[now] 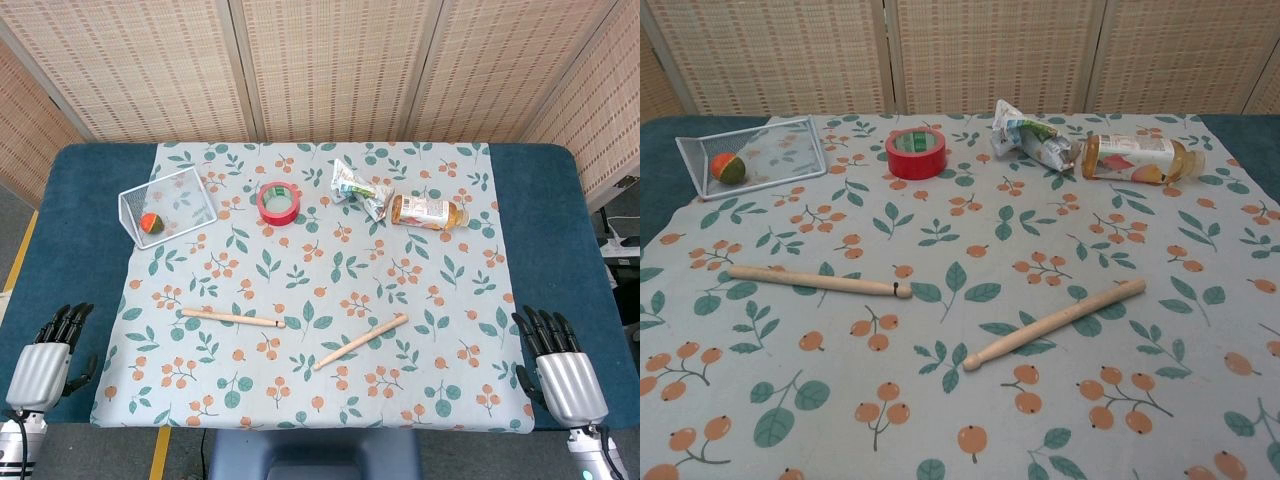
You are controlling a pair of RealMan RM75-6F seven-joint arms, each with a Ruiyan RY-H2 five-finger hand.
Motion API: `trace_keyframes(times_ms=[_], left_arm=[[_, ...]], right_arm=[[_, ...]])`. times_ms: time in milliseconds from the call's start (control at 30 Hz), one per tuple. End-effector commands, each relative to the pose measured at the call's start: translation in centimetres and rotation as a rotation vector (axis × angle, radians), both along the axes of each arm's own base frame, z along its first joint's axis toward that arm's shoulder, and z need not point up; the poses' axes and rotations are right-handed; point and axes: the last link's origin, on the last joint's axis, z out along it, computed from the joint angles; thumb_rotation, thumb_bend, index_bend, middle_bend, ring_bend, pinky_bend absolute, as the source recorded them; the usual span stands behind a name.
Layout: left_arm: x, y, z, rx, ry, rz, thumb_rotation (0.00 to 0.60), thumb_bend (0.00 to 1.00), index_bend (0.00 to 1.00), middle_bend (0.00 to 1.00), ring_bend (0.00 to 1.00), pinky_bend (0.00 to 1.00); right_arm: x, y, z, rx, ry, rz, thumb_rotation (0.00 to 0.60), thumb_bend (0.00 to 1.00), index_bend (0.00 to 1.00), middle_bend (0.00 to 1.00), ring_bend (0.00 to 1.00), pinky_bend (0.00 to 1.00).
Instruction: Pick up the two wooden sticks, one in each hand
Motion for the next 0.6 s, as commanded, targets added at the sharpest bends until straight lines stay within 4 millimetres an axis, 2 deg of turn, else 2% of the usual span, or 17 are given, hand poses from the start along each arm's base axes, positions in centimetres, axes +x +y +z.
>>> trace_keyframes(times_ms=[33,200,300,600], left_arm=[[0.0,-0.1,0.0,-0.001,0.001,-0.002,0.6,0.47,0.05,0.06,0.04,0.2],[0.6,0.2,-0.8,-0.023,-0.006,-0.034,0.6,0.47,0.05,0.06,0.04,0.2],[1.7,1.0,-2.0,-0.045,-0.014,-0.101,0.6,0.48,0.07,0.07,0.04,0.19],[5.8,5.8,-9.3,-0.198,0.062,-0.264,0.6,0.49,0.2,0.2,0.06,0.18]], right_arm=[[0.0,0.0,-0.1,0.003,0.001,0.002,0.6,0.37,0.0,0.0,0.0,0.0],[0.0,-0.2,-0.1,-0.005,-0.007,0.01,0.6,0.37,0.0,0.0,0.0,0.0],[0.0,-0.3,0.0,-0.02,-0.003,0.021,0.6,0.37,0.0,0.0,0.0,0.0],[-0.2,-0.5,-0.3,-0.024,-0.009,0.014,0.6,0.37,0.0,0.0,0.0,0.0]])
